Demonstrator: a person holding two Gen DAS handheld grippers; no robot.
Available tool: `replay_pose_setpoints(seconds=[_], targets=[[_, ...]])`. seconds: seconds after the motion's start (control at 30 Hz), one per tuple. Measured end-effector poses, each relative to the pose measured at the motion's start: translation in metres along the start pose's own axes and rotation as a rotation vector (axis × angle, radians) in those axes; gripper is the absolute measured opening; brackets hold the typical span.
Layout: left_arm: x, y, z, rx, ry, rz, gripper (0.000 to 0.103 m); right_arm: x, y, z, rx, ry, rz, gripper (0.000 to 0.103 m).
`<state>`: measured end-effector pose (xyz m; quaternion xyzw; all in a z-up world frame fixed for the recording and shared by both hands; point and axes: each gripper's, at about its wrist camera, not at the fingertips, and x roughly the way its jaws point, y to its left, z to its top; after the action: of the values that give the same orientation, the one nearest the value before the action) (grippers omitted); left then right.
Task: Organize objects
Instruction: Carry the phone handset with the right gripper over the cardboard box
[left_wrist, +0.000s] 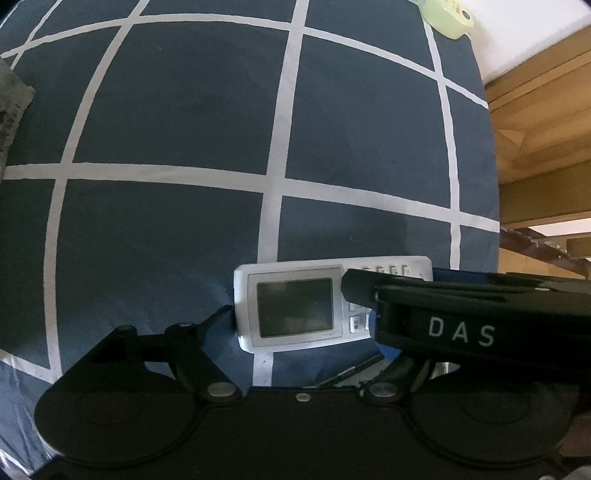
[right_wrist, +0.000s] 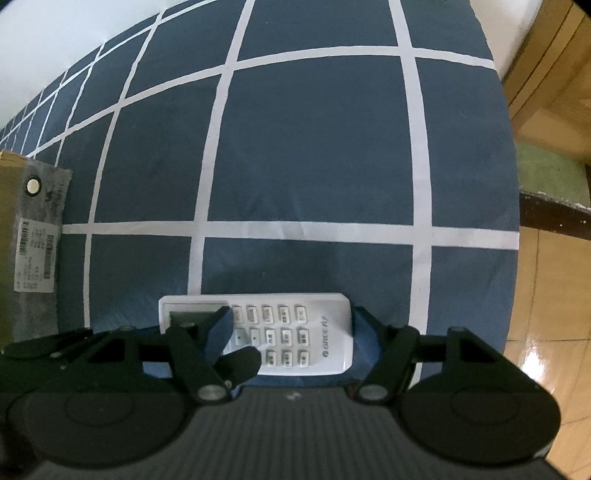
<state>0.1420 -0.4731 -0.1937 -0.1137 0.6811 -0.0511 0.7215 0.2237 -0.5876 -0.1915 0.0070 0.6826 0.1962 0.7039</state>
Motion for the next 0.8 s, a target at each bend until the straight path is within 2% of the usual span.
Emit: replay_pose_setpoints(seconds=[0.3,0.8], targets=[[-0.025,0.002,-0.009,0.016,-0.041,0.012,0.077,-0.020,0.016,-0.011,-0.006,-0.044,0.013,0.069],[-0.097,0.028,-0.044,0.061,-0.143,0.007,0.077,-0.070,0.082,-0.049,-0.017,-0.154,0.010,0.069]])
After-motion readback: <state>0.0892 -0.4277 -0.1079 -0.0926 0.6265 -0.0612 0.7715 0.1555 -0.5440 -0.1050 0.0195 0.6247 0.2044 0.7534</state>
